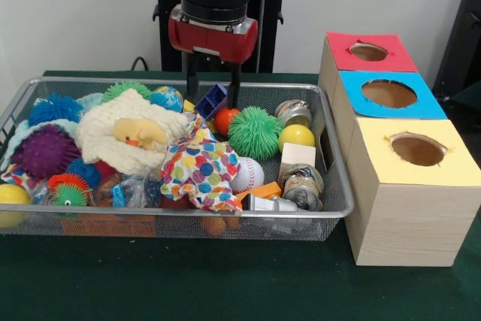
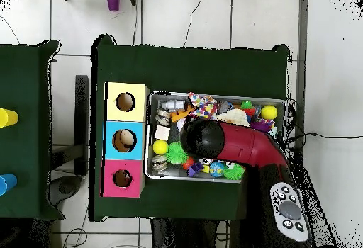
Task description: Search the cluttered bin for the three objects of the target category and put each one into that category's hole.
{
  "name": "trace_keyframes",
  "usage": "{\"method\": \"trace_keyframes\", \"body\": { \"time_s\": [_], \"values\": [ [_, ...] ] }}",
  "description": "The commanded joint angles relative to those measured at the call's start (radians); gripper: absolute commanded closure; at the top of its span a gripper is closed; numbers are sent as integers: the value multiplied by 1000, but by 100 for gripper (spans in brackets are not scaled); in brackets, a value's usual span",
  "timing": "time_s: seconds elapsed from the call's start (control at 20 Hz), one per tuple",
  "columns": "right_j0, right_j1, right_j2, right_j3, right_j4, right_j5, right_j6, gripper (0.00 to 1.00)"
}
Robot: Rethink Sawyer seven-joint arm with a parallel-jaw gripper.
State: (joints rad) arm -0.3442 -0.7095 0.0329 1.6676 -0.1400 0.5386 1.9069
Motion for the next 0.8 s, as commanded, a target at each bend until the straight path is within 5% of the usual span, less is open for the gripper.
{"method": "trace_keyframes", "body": {
  "time_s": [0.05,0.35,0.8],
  "values": [
    [-35,23,36,-113,-54,181,-73,0],
    [-41,0,36,-128,-64,233,-84,0],
    [-37,12,14,-135,-110,174,-57,0]
  ]
}}
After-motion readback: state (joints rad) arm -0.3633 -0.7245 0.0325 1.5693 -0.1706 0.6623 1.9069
